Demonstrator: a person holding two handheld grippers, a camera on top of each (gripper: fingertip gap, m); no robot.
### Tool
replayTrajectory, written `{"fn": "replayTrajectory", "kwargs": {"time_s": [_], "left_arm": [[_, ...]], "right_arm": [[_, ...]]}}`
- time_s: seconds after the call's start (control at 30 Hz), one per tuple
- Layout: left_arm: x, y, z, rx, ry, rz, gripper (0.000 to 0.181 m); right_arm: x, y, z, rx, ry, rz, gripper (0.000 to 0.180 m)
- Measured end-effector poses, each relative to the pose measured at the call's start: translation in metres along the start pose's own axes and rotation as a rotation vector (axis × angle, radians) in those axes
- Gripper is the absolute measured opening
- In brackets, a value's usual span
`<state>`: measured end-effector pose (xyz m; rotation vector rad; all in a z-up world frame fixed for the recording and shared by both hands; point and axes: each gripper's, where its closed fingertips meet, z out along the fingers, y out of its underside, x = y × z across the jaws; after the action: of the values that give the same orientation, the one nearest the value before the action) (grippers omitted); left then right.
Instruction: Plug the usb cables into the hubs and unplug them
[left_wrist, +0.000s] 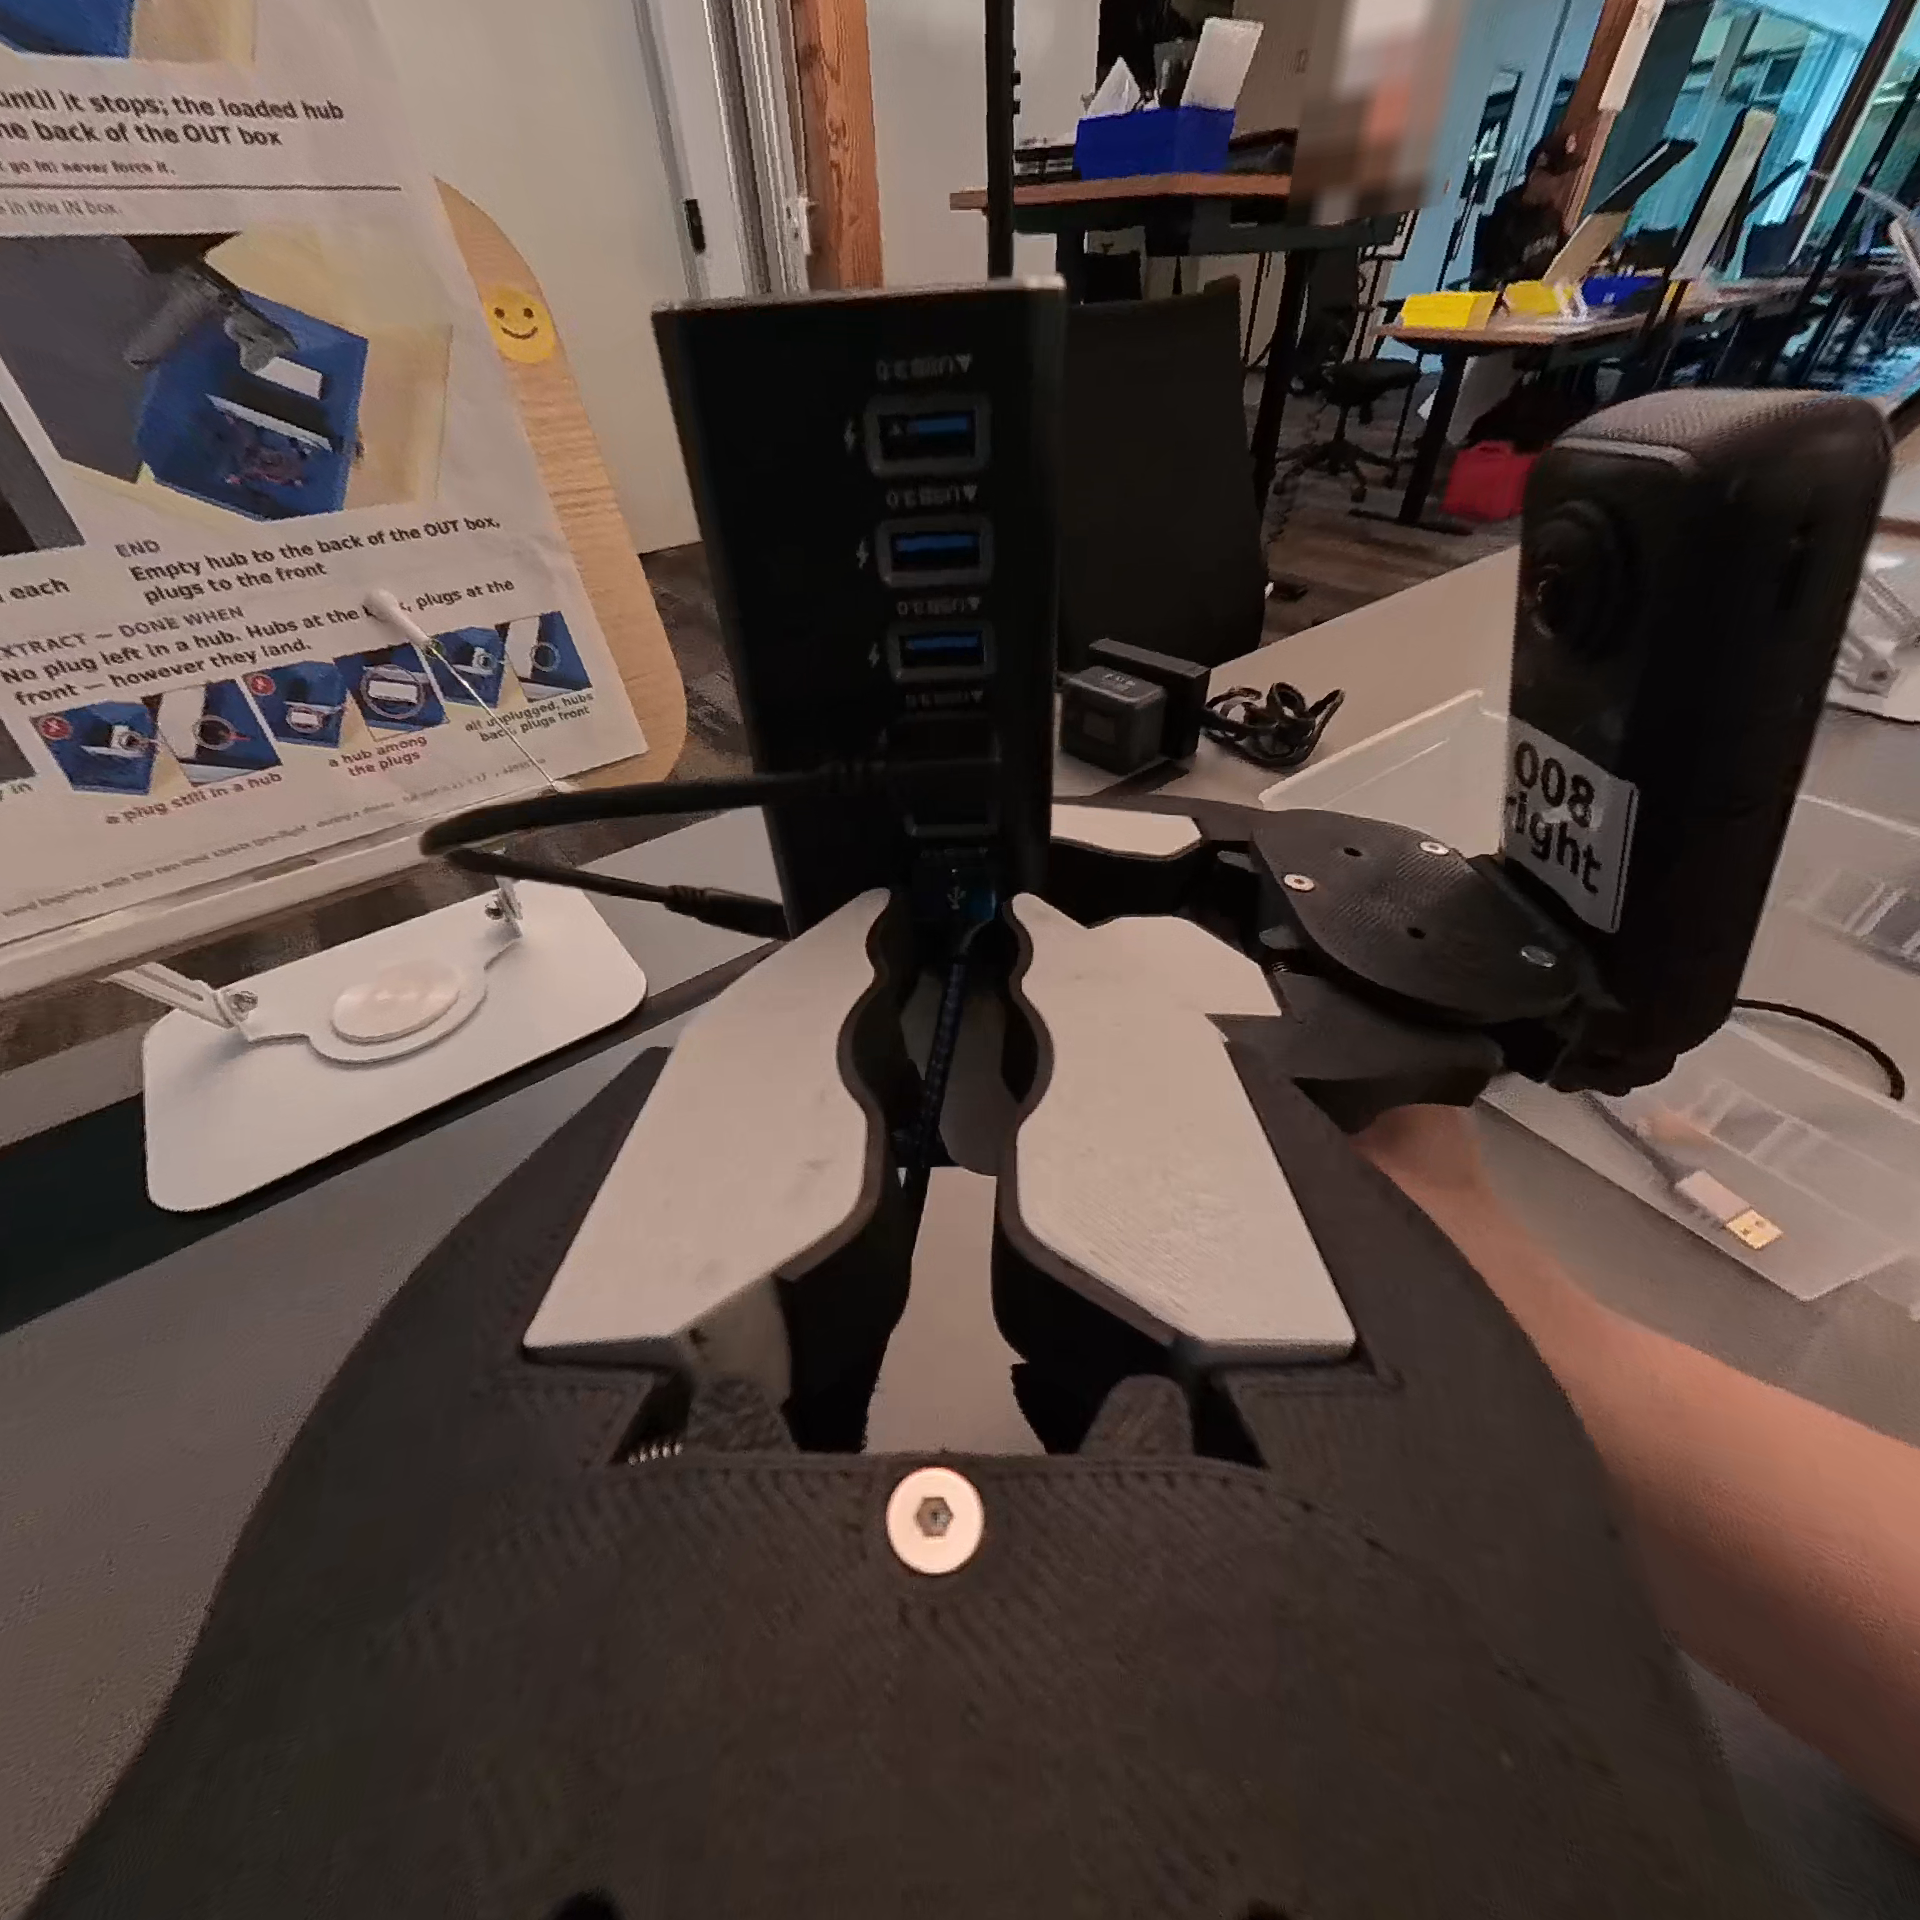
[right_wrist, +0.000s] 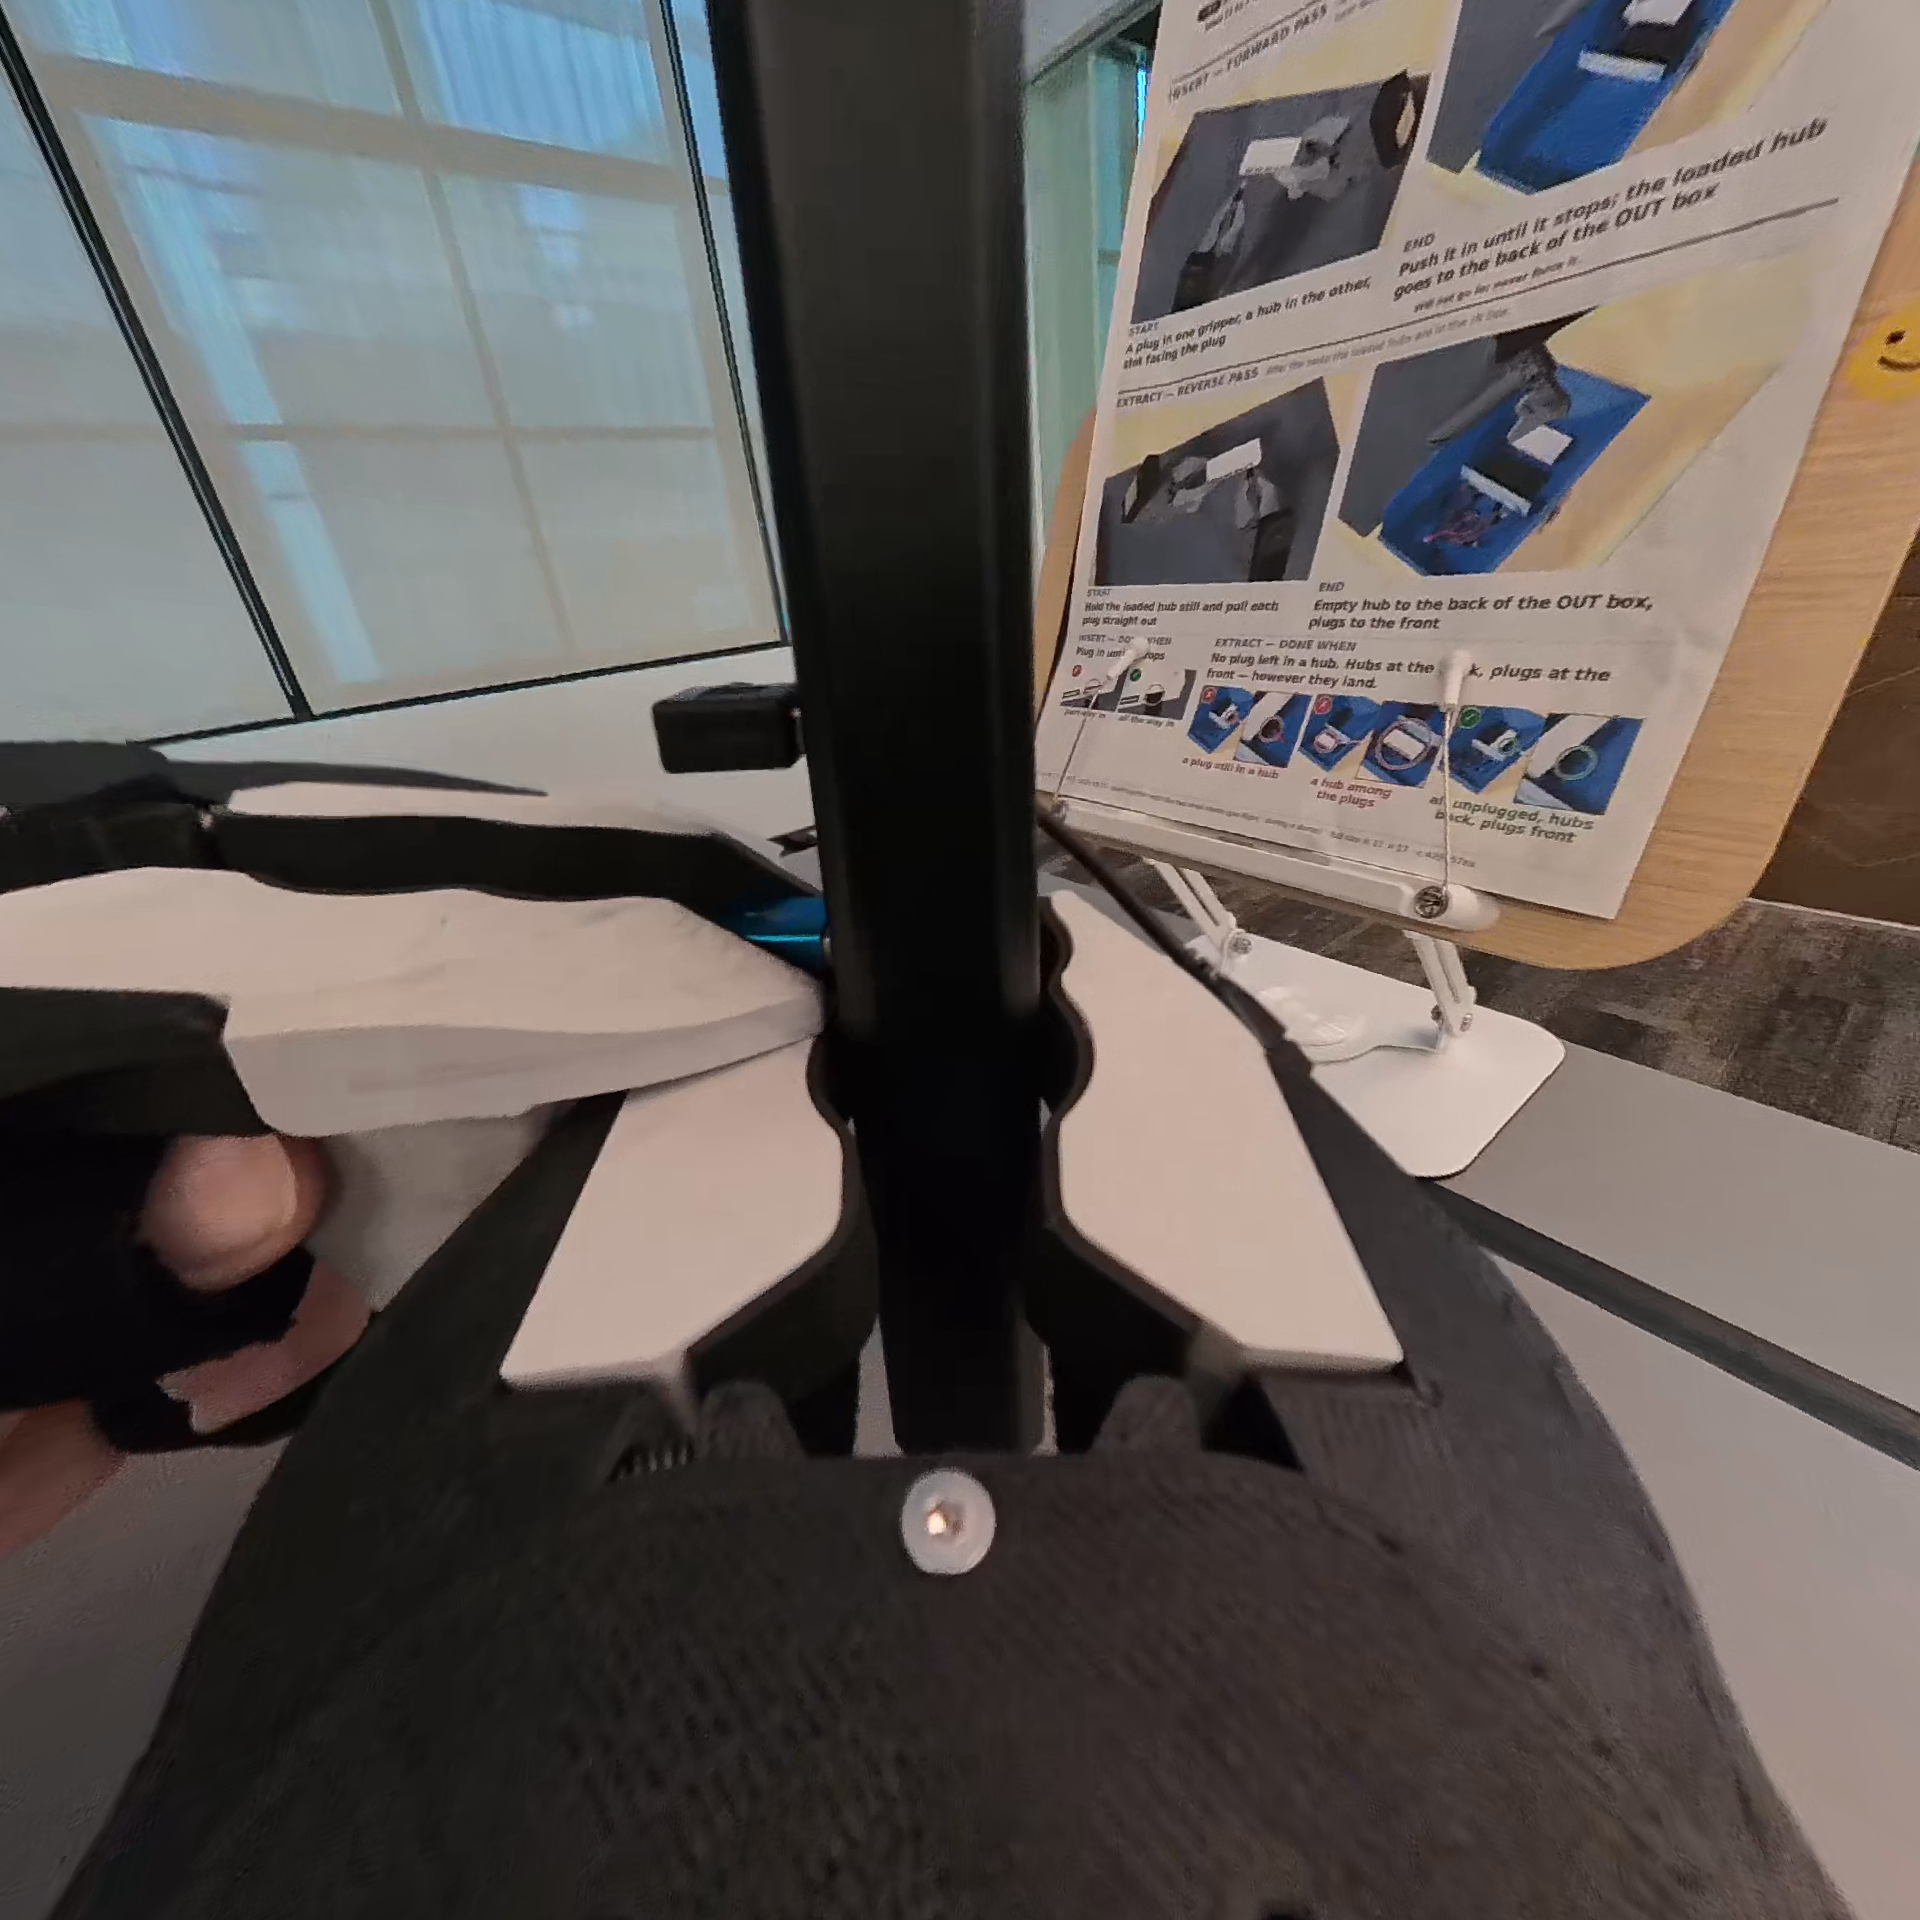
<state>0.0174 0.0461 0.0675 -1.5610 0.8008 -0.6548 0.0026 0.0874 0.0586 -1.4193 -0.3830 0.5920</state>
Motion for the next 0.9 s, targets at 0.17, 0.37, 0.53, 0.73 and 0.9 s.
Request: {"fn": "replayTrajectory", "kwargs": {"time_s": [0.17,0.37,0.53,0.73,0.9], "left_arm": [[0.0,-0.001,-0.004,0.018,-0.014,-0.015,0.013],[0.001,-0.003,-0.01,0.035,-0.023,-0.026,0.013],[-0.008,-0.009,-0.029,0.086,-0.065,-0.041,0.013],[-0.02,0.0,-0.055,-0.009,0.02,-0.053,0.013],[-0.021,0.051,-0.049,-0.154,0.087,-0.071,0.013]], "right_arm": [[-0.001,-0.002,-0.001,0.0,0.029,-0.057,0.03],[-0.006,-0.006,-0.001,0.018,0.017,-0.076,0.03],[0.019,-0.009,-0.008,0.045,0.089,0.006,0.03],[0.104,-0.03,-0.067,0.165,0.187,0.147,0.03],[0.09,-0.03,-0.061,0.128,0.1,0.077,0.029]]}}
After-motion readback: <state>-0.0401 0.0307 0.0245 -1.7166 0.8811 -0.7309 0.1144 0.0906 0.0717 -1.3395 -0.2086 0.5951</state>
